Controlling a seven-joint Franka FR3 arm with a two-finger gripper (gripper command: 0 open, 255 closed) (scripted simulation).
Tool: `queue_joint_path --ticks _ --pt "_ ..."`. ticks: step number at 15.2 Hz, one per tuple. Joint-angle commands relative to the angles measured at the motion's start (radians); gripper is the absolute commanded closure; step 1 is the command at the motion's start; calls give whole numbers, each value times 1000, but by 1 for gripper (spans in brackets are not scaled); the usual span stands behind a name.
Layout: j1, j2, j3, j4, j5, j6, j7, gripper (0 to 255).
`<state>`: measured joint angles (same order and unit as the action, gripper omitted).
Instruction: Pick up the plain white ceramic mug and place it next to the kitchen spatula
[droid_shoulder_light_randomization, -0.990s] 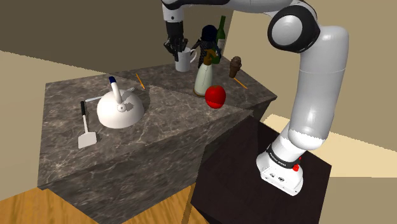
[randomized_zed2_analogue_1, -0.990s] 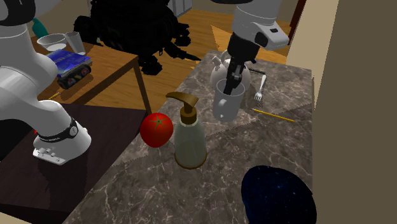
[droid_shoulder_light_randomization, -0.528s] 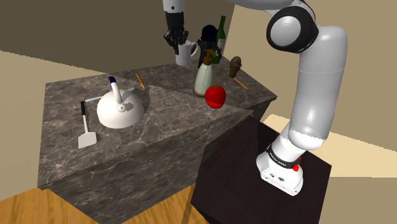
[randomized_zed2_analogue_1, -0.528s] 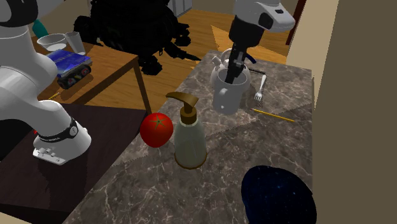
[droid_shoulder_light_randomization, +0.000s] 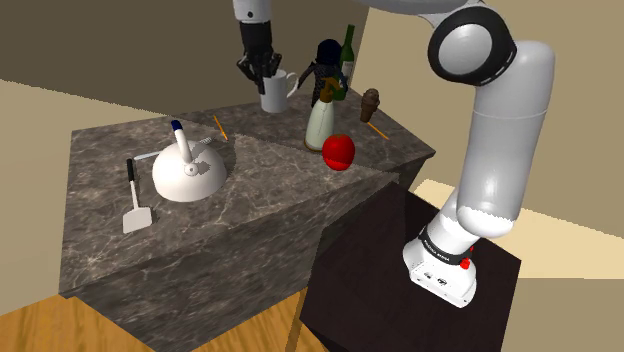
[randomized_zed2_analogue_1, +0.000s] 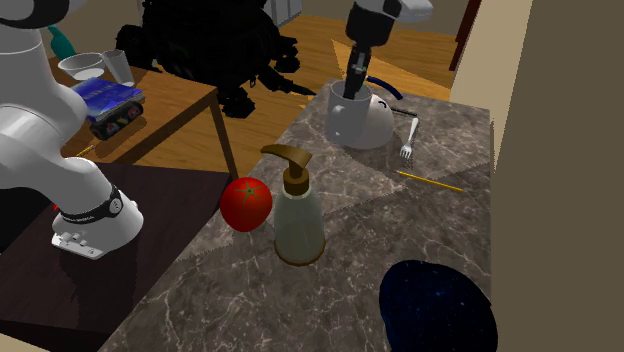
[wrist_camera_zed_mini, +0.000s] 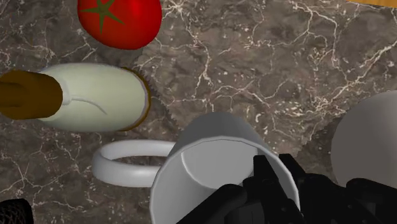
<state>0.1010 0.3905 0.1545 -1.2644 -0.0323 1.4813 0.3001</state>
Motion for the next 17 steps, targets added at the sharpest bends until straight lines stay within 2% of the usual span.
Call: queue_joint_path --ticks 1,9,17 --pt "32 -10 16 -23 3 14 48 255" --pt "152 19 69 15 6 9 218 255" --pt "292 126 113 173 -11 -36 386 255"
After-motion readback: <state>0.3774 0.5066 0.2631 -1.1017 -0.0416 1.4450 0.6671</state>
